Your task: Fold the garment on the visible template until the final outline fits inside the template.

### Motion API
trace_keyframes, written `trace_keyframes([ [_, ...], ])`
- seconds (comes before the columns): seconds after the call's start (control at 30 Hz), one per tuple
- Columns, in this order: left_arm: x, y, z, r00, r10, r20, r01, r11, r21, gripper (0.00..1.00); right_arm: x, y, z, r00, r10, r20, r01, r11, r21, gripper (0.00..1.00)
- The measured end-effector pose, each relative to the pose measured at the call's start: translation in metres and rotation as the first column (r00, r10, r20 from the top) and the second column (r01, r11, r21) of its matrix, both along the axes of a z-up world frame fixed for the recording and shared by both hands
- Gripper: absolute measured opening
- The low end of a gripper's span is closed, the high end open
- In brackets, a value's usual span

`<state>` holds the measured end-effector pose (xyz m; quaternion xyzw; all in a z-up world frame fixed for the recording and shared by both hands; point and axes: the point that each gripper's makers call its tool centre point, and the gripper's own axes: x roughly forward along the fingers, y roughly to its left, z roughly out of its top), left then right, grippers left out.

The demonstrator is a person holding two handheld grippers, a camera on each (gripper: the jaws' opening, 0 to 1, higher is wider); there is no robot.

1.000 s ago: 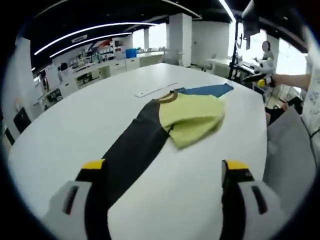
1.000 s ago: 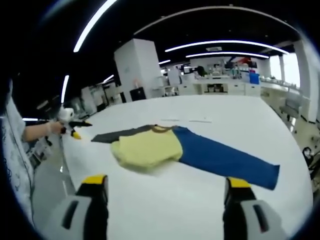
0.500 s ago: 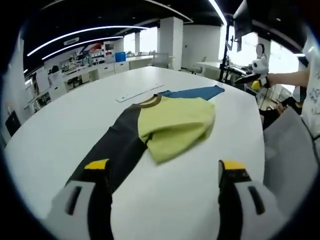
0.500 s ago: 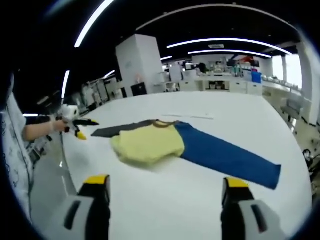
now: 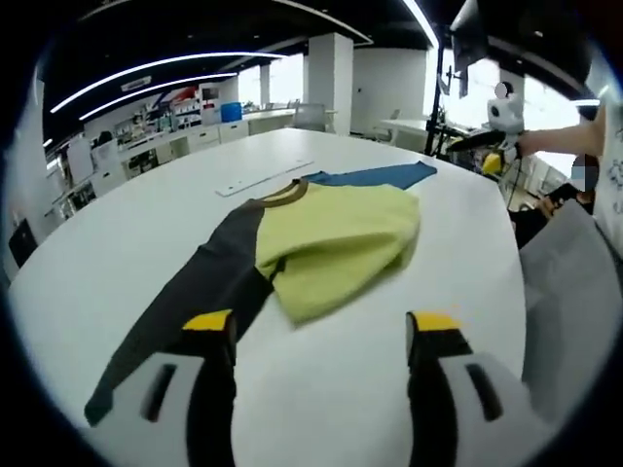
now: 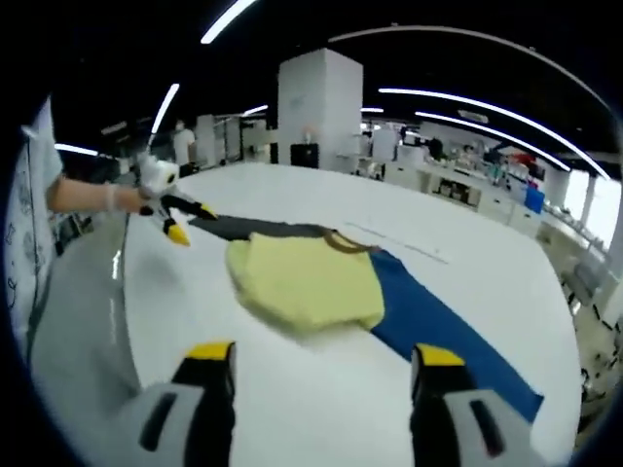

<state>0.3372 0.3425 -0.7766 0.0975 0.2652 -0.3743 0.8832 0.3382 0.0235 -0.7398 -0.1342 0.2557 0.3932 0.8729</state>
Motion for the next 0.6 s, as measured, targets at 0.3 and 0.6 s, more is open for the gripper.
trace_keyframes([
  [0.3, 0.009, 0.001, -0.008, 1.0, -0.005, 0.0, 0.005, 1.0, -0.026, 0.66, 0.011, 0.025, -0.022, 0.982, 0.177, 0.062, -0.162, 0.967, -0.199, 0.61],
  [0.6, 0.014, 0.0, -0.012, 1.0, 0.014, 0.012, -0.014, 1.0, -0.024, 0.62, 0.028, 0.052, -0.038, 0.936, 0.325, 0.132, -0.265, 0.903, -0.339, 0.46],
])
